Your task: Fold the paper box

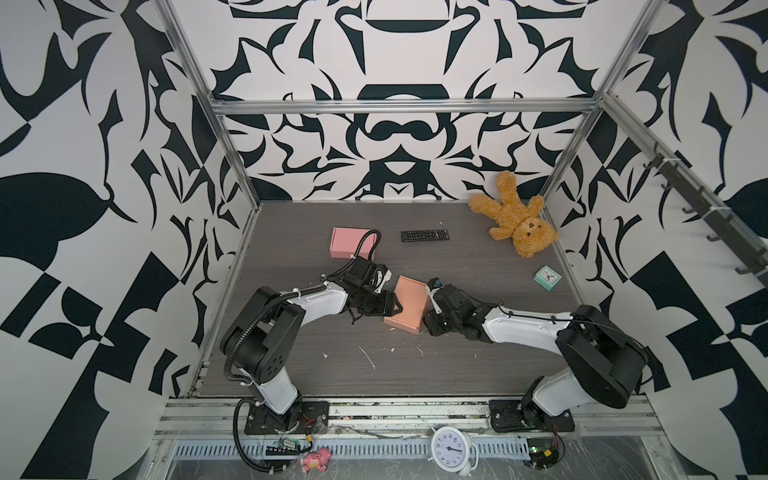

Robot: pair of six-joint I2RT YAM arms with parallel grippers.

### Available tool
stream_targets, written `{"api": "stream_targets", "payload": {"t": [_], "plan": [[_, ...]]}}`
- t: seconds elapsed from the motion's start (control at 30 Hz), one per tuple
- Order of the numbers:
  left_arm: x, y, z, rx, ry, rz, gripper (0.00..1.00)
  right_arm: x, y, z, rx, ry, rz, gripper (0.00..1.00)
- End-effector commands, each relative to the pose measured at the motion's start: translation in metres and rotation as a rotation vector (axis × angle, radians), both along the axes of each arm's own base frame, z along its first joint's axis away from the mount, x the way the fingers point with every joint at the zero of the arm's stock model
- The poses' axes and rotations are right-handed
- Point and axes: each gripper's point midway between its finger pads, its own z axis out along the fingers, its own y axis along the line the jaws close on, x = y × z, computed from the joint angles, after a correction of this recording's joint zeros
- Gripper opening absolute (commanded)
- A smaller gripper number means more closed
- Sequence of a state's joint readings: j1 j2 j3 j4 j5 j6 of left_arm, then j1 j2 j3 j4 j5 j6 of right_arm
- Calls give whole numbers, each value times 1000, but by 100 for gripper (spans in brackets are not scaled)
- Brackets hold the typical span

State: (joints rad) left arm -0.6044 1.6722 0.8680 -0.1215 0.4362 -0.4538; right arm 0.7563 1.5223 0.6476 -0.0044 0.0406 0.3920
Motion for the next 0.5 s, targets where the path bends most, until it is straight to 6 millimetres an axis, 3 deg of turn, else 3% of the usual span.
{"api": "stream_targets", "payload": {"t": [0.0,0.27,0.47], "plan": [[-13,-14,15,-88,18,-42,61,4,28,12,83,-17,33,53],[-22,-13,12,-84,34,-41,60,3,38,20,115,-32,53,53],[-25,-8,7,-67,34,-33,59,0,35,15,105,-27,52,53]]}}
